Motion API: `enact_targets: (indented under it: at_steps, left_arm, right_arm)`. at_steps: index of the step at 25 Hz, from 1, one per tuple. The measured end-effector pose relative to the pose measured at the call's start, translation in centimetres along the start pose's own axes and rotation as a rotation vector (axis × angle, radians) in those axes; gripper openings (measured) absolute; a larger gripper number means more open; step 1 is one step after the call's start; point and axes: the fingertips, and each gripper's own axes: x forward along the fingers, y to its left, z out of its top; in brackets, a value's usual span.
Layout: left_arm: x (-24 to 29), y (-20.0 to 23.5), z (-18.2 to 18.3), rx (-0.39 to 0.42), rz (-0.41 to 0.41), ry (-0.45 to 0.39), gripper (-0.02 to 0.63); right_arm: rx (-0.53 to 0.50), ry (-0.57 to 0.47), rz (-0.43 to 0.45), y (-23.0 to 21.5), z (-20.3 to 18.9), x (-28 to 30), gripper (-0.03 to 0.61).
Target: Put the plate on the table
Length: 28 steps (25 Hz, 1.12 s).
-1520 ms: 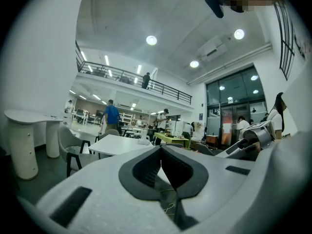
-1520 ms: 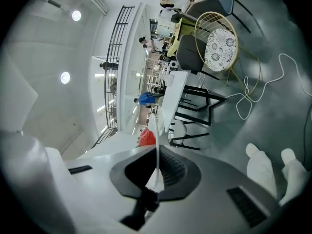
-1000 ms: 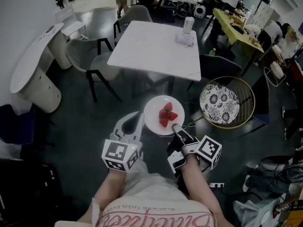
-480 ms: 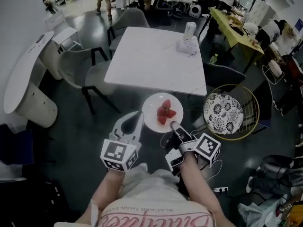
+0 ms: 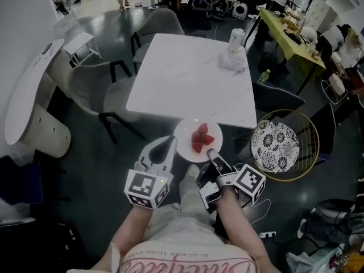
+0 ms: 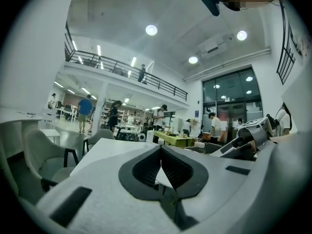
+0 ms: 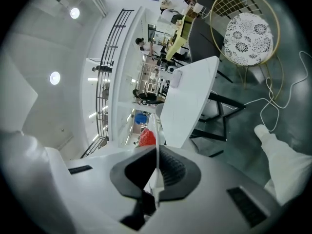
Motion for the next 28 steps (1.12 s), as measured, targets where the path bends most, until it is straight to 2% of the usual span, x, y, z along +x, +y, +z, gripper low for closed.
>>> enact_targets:
  at_steps: [7, 14, 23, 28]
  left_arm:
    - [6.4, 3.5, 0.3, 0.009, 0.04, 0.011, 0.003]
    - [15.4, 6.0, 1.5, 0.006, 0.046, 0.017, 0.003]
    - [26.2, 9.4, 2.4, -0.007, 0.062, 0.038, 0.003]
    - [29.4, 12.0, 2.0, -0.021, 0.082, 0.061, 0.004]
  right_arm:
    - [0.02, 0.029, 0.021, 0.1, 4.8, 6.4, 0.011]
    - [0.031, 0.053, 0.022, 0.7, 11.5, 13.2, 0.011]
    - [0.008, 0.102, -0.008, 1.1, 18.9, 21.9, 0.011]
    - [-0.032, 0.126, -0.066, 0.1, 21.1, 26.4, 0.011]
